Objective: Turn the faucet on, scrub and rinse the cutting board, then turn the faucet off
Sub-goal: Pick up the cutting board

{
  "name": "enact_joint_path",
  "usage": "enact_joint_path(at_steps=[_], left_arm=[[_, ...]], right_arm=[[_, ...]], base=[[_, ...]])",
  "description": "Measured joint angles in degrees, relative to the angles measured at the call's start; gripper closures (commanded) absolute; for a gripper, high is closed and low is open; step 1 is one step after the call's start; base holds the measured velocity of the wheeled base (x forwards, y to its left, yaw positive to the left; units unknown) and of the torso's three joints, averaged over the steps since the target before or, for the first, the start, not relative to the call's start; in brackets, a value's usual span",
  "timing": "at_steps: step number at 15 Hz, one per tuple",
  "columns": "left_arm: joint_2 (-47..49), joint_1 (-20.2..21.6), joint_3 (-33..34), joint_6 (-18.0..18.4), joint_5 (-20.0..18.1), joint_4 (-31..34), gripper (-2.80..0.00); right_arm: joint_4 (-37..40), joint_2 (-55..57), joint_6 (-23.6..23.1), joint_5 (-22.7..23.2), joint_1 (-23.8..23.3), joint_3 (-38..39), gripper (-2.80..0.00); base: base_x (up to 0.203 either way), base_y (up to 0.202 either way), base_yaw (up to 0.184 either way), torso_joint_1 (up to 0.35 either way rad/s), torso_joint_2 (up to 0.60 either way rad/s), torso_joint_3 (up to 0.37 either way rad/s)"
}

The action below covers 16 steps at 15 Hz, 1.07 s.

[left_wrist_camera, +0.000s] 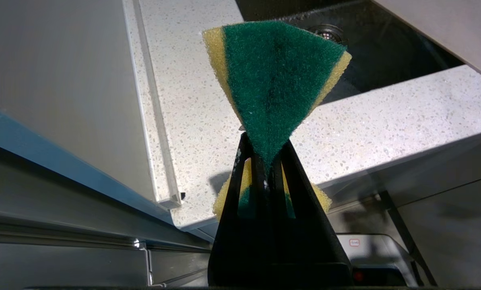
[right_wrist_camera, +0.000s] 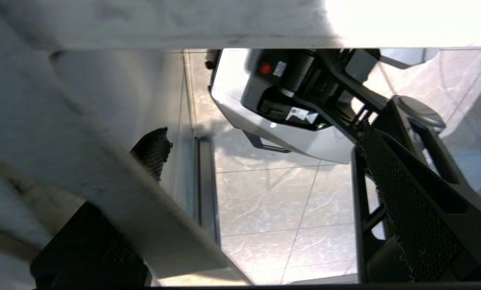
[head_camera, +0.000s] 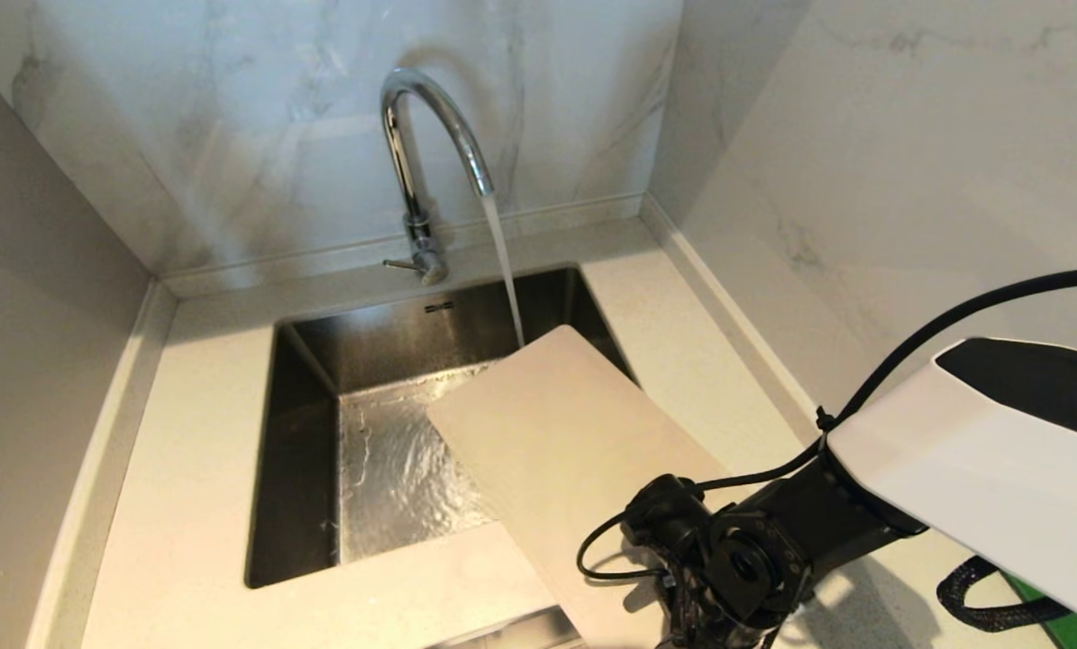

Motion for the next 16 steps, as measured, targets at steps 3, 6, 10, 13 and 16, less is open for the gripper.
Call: enact_joint_path(at_steps=[3,6,10,13,16], left_arm=[[0.0,0.0,0.0,0.0,0.0,0.0,0.0],[0.0,0.0,0.0,0.0,0.0,0.0,0.0],[0.0,0.0,0.0,0.0,0.0,0.0,0.0],[0.0,0.0,0.0,0.0,0.0,0.0,0.0],[0.0,0.0,0.0,0.0,0.0,0.0,0.0]], right_arm=[[0.2,-0.5,0.1,0.0,0.0,1.1,-2.8],[0.3,-0.9,0.1,0.0,0.0,2.0,-2.8],[0.3,-1.0,0.2,0.2,0.1,3.1,-2.8],[0.1,-0.7,0.2,0.3,0.1,3.3,-2.8],[-0.2,0.9,-0.3,0.6,0.1,2.9,-2.8]], base=[[0.0,0.0,0.0,0.0,0.0,0.0],[0.0,0.0,0.0,0.0,0.0,0.0],[0.0,0.0,0.0,0.0,0.0,0.0],[0.0,0.0,0.0,0.0,0.0,0.0],[0.0,0.0,0.0,0.0,0.0,0.0]])
